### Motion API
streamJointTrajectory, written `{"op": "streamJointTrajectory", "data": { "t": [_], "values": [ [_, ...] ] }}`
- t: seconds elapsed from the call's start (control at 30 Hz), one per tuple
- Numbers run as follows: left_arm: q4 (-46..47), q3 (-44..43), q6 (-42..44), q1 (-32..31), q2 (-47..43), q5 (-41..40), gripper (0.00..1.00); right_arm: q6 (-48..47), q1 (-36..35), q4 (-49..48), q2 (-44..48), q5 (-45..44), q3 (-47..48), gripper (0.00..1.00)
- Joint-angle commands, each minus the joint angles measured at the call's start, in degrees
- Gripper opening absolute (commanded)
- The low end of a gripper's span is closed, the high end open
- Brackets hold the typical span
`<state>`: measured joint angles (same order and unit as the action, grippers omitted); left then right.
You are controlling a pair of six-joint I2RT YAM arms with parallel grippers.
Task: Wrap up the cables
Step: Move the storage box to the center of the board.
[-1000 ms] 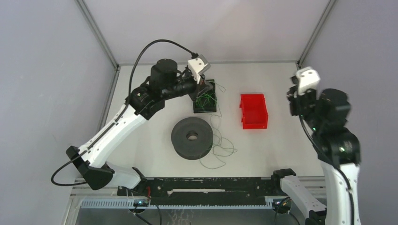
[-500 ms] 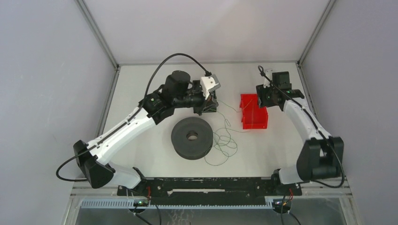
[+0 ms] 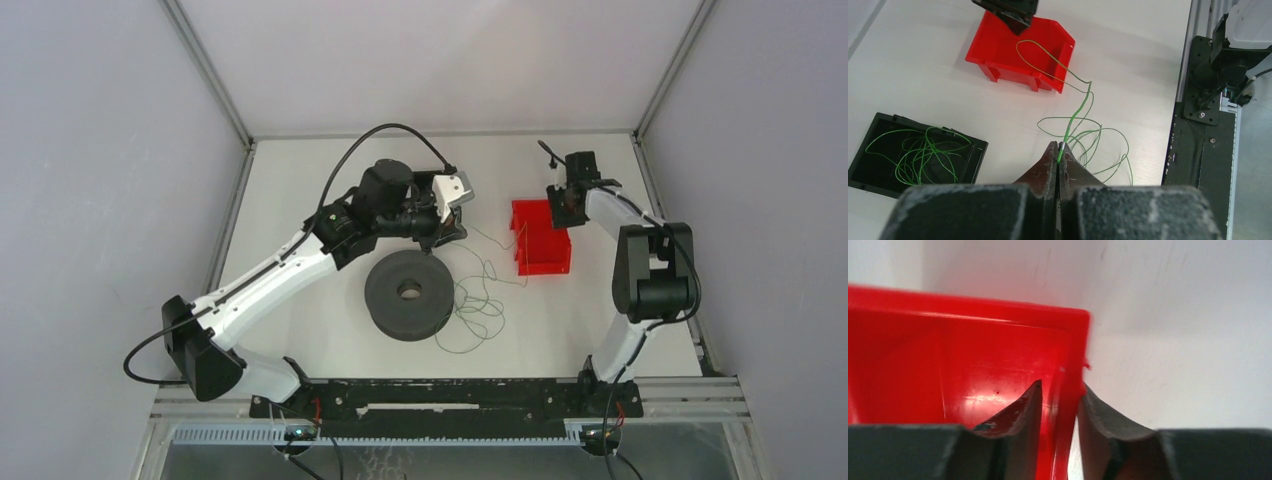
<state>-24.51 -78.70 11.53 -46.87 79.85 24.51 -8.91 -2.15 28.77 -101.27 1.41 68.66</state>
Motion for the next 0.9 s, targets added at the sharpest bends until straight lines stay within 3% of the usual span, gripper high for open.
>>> {"op": "streamJointTrajectory", "data": {
  "t": [0.0,0.1,0.23,0.33,0.4,0.53,0.6,0.87],
  "values": [
    [2.8,0.9,1.1,-0.5,0.3,1.5,0.00,3.4,2.2,-2.9,-3.8,-1.2,8.2,0.33],
    [2.8,0.8,1.6,-0.8,0.6,1.3,0.01,5.4,3.2,-2.6,-7.9,-1.0,14.1,0.27],
    [2.8,-0.6,1.8,-0.9,1.3,0.5,0.00,6.5,3.5,0.1,-15.0,-1.1,23.8,0.27],
    [2.2,-2.1,1.3,-0.9,2.0,-0.5,0.00,6.8,3.5,2.4,-19.1,-1.4,30.4,0.33],
    [2.0,-3.0,1.1,-0.9,2.2,-1.4,0.01,5.9,3.7,2.9,-18.7,-0.8,31.9,0.44],
    [1.9,-3.4,1.1,-0.9,2.3,-3.1,0.00,1.9,4.6,1.7,-10.5,6.5,27.6,0.62],
    [1.9,-3.7,1.2,-0.9,2.4,-3.3,0.00,-0.2,5.3,3.1,-3.6,14.4,25.0,0.67],
    [4.1,-4.6,-4.6,0.2,3.5,-0.7,0.00,-11.9,2.7,12.5,21.7,44.1,12.3,0.72]
  ]
}}
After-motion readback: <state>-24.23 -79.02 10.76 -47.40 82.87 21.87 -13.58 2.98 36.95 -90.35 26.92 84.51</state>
